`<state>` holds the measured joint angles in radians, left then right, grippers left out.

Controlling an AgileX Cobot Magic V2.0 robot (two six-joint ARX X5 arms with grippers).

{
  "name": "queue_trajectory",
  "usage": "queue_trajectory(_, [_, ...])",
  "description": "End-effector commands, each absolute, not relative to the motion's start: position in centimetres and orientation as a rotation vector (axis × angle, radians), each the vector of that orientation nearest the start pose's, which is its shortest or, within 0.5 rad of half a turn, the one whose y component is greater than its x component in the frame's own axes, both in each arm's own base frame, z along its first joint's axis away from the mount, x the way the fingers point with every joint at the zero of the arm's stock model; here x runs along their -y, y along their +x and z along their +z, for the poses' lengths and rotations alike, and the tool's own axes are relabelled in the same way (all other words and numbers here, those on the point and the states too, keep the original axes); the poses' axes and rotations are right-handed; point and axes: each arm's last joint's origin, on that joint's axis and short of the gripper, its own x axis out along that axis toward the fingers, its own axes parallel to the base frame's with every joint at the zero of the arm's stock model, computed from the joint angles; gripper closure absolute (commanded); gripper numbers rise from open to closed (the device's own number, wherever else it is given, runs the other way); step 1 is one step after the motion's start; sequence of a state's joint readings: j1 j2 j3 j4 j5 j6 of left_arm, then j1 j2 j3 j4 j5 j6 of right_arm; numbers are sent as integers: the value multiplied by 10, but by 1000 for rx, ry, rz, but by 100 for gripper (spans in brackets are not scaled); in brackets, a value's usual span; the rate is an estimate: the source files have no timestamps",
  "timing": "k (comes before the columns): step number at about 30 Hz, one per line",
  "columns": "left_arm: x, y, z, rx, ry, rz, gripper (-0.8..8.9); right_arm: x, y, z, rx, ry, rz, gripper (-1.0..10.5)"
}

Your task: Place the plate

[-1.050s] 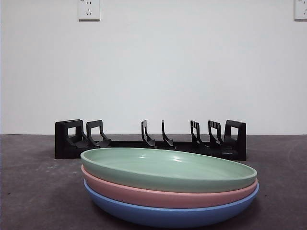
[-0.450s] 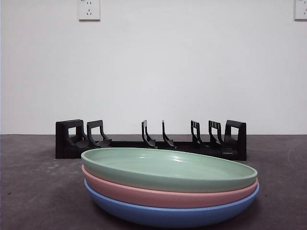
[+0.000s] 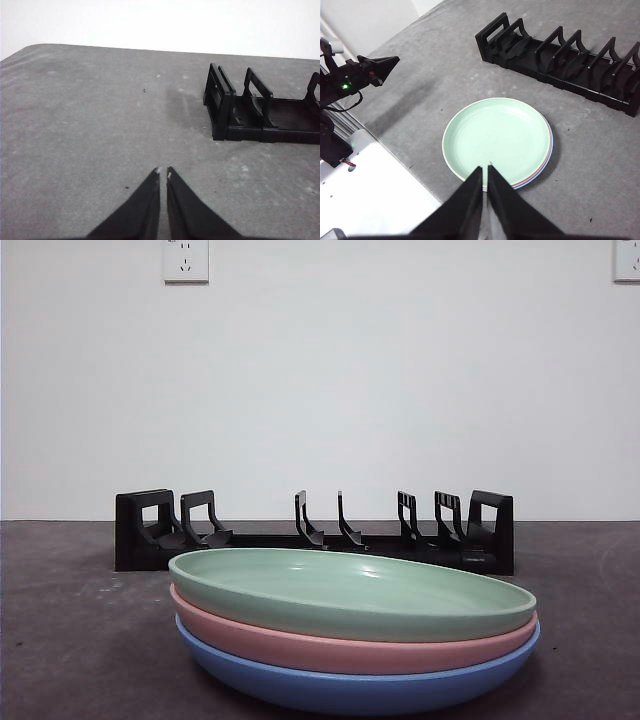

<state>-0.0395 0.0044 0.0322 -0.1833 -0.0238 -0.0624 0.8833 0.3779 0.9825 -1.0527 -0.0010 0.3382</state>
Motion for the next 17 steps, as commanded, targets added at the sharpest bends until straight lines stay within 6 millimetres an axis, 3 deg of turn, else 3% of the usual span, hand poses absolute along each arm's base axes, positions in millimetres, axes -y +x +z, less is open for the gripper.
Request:
queue_trajectory(1, [3,96,149,-180,-39,-7,792,-23,19,350,-545,120,797,931])
queue_trajectory(12, [3,96,149,-180,-39,-7,793,-24,19,350,-540,123,798,931])
queue_trajectory(17, [3,96,149,-180,-39,-7,792,-17,19,346,-484,185,634,931])
